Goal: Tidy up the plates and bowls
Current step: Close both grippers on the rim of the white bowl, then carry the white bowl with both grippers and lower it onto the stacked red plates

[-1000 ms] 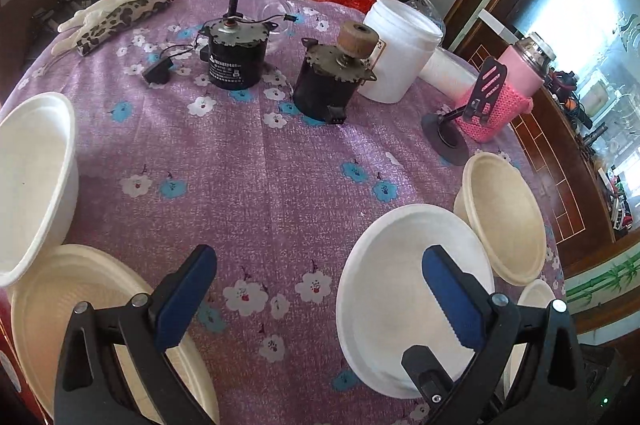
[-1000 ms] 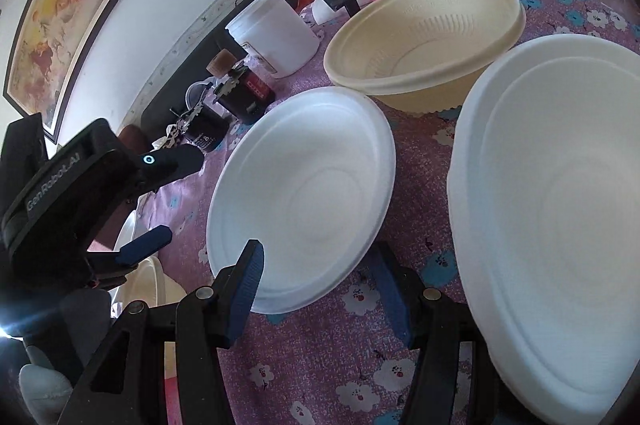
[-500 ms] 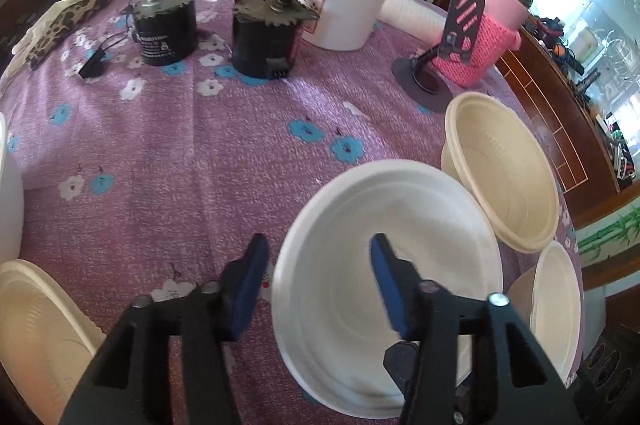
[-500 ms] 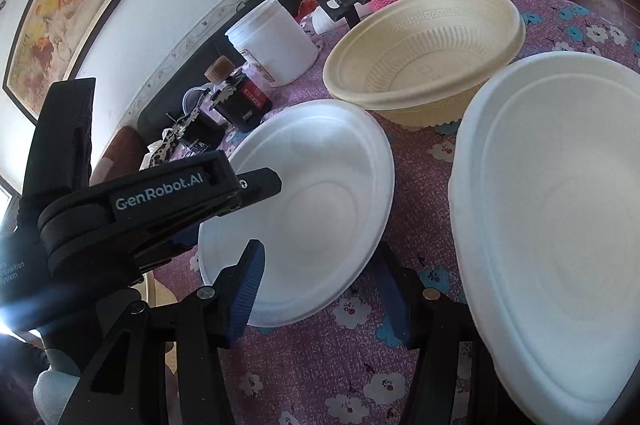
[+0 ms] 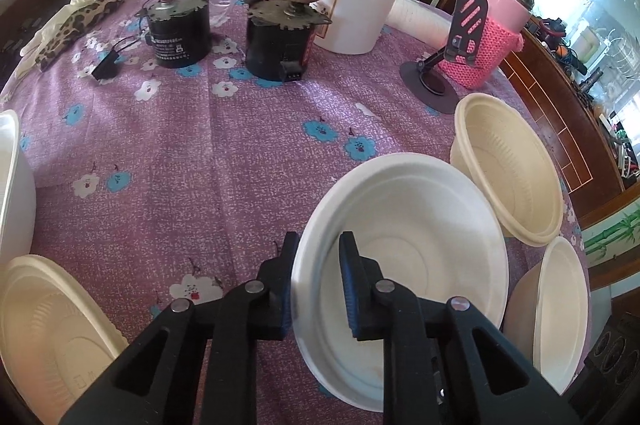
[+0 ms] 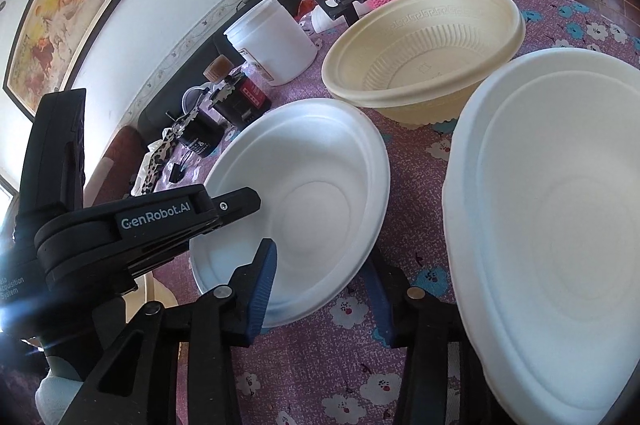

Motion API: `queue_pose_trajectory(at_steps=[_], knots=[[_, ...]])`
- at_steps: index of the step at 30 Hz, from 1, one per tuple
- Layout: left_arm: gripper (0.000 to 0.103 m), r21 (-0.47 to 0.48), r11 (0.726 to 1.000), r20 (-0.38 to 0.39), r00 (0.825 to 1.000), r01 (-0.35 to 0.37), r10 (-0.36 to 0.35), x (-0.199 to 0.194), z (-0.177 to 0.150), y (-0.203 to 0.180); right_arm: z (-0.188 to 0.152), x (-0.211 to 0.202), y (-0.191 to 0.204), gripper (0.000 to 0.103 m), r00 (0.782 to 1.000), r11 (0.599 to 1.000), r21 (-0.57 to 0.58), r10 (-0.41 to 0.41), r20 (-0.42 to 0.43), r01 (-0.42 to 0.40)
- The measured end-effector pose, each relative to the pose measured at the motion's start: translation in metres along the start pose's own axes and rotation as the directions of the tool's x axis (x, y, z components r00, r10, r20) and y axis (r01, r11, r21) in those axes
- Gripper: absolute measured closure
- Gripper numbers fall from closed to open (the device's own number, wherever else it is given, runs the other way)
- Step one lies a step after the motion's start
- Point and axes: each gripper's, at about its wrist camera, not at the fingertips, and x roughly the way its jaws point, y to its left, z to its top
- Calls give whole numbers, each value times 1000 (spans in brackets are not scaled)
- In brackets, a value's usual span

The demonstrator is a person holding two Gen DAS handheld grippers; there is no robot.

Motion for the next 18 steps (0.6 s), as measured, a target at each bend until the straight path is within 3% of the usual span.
queue_pose_trajectory(at_steps=[5, 18], knots=[[84, -29, 1000, 13, 1000, 7, -7, -10, -3, 12, -1, 0, 1, 70, 1000, 1000, -4, 18, -5, -18], [84, -78, 997, 92, 996, 16, -9, -56, -25, 29, -9, -11, 26, 78, 997, 992, -107, 70, 21, -67]])
